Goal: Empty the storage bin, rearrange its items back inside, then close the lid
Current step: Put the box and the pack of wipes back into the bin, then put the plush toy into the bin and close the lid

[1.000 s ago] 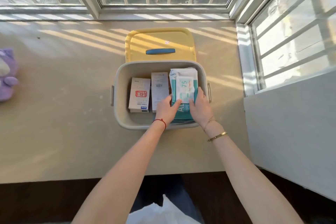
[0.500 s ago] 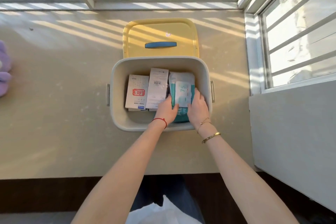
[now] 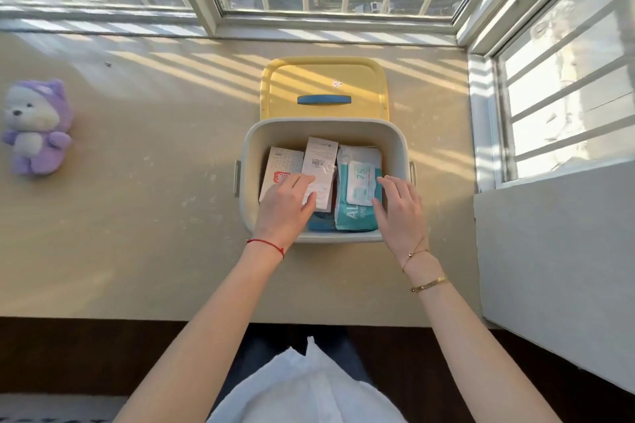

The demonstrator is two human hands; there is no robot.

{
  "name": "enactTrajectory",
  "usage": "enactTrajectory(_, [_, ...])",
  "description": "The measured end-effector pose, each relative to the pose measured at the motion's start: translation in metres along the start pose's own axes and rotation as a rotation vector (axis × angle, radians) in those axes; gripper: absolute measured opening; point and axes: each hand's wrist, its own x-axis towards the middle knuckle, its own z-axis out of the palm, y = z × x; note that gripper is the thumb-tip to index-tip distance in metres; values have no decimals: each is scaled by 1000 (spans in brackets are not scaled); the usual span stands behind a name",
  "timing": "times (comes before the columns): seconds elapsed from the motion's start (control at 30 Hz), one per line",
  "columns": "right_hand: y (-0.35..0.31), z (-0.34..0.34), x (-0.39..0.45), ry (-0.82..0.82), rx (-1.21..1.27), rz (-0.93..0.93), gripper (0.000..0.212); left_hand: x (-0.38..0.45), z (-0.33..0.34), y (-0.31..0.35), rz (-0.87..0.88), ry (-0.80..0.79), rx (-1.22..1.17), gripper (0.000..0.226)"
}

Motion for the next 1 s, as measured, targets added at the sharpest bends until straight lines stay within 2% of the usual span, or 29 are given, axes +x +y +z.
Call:
enactTrajectory(0.17, [-27, -26, -12, 50, 5, -79, 36, -37, -51, -24, 1, 144, 35, 28])
enactTrajectory(0.53, [-139, -37, -24, 64, 90, -258, 35, -124, -148, -103, -211, 405, 118, 28])
enactTrajectory(0.8, [-256, 1, -6, 76, 68, -306, 32, -156, -217, -227, -268, 490, 159, 28])
enactTrajectory(1.0, [-369, 51, 8, 87, 118, -246, 33, -160, -280, -343, -268, 482, 198, 28])
